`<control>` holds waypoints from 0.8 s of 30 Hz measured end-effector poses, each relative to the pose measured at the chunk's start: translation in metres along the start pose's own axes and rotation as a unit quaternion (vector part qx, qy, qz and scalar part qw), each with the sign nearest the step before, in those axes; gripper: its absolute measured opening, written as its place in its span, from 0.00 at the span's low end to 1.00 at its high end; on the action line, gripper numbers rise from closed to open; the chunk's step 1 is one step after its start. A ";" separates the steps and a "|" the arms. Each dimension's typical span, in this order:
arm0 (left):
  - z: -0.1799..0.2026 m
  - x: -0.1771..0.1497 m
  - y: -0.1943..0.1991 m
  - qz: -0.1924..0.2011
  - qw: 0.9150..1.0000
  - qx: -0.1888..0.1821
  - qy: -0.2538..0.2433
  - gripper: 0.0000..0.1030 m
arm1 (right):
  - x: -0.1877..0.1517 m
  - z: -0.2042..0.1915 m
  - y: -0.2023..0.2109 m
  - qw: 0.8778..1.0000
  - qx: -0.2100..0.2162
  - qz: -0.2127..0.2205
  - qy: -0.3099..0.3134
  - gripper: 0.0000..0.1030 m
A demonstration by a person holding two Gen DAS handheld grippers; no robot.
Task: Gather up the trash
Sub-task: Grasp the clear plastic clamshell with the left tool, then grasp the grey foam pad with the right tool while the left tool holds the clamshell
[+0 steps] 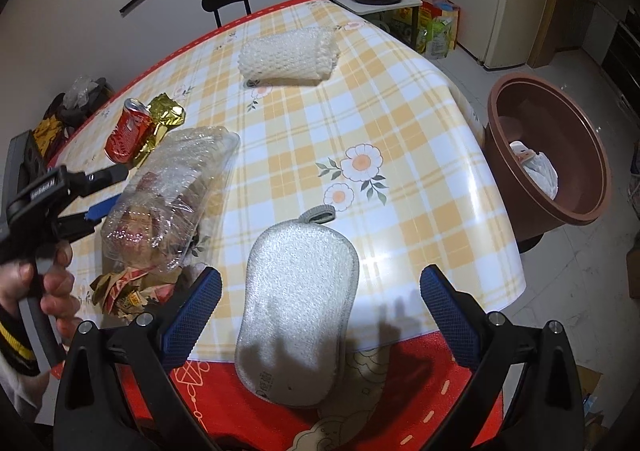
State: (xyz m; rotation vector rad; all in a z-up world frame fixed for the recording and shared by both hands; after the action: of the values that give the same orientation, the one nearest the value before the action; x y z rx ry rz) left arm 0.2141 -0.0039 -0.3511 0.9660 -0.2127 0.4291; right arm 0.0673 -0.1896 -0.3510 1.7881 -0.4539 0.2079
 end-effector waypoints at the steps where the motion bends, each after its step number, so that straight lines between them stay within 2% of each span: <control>1: -0.002 0.003 -0.003 -0.002 1.000 -0.001 0.001 0.64 | -0.001 0.001 -0.003 1.000 -0.003 -0.003 0.000 0.95; 8: -0.008 0.011 -0.027 -0.030 1.000 0.000 -0.002 0.63 | -0.006 0.006 -0.017 1.000 -0.013 -0.019 -0.005 0.95; 19: -0.012 0.010 -0.050 -0.049 0.998 -0.029 0.014 0.64 | -0.027 0.007 -0.040 0.998 -0.018 -0.056 -0.013 0.95; 20: -0.012 0.011 -0.051 -0.050 0.998 -0.029 0.014 0.63 | -0.027 0.007 -0.040 0.998 -0.017 -0.058 -0.012 0.95; 22: -0.009 0.013 -0.050 -0.048 0.998 -0.038 0.011 0.50 | -0.031 0.006 -0.043 0.998 -0.017 -0.066 -0.010 0.95; 24: -0.005 0.014 -0.046 -0.045 0.998 -0.034 0.003 0.48 | -0.033 0.005 -0.045 0.997 -0.017 -0.070 -0.008 0.95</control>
State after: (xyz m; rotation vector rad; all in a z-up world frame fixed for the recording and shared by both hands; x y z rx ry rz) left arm 0.2472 -0.0187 -0.3828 0.9042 -0.1768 0.3406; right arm 0.0549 -0.1783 -0.4044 1.7821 -0.3393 0.0872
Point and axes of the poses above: each gripper's, at about its wrist camera, not at the fingertips, and y roughly against the way its jaws point, z to its right, x to its top, the point moved 7 cm from there along -y, roughly the way its jaws point, and after that the axes turned 10 degrees about -y, right-handed, at the moved point
